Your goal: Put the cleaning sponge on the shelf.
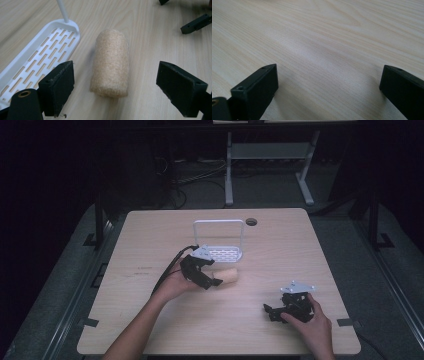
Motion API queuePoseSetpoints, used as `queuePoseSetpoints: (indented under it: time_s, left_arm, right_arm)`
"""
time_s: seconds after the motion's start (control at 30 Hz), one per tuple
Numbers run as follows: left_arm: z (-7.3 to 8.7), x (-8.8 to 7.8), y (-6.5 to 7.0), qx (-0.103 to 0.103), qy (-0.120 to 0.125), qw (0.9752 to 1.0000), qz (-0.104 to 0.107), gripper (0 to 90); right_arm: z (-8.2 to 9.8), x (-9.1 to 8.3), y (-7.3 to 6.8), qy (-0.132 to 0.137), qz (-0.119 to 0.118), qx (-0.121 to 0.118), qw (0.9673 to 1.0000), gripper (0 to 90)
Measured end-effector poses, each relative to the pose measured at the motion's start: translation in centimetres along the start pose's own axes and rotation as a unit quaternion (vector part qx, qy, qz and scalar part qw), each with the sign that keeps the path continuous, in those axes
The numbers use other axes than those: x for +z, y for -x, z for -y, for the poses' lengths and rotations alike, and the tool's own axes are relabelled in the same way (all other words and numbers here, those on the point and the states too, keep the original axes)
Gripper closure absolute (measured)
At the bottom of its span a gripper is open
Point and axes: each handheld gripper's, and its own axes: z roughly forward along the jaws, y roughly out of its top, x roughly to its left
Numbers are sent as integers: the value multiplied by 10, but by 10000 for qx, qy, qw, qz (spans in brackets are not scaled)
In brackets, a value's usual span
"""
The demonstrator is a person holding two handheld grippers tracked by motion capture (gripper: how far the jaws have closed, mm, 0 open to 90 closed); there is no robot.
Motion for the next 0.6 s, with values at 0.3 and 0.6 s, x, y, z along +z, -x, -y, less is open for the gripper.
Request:
queuePoseSetpoints:
  time_s: [0.3,0.6]
  left_arm:
    - [-4,17,-2,9,-90,10000,-1,146]
    - [-2,29,-3,-3,-124,9999,-28,150]
  right_arm:
    - [0,0,0,1,-2,-1,10000,15]
    - [0,0,0,3,-1,-7,10000,16]
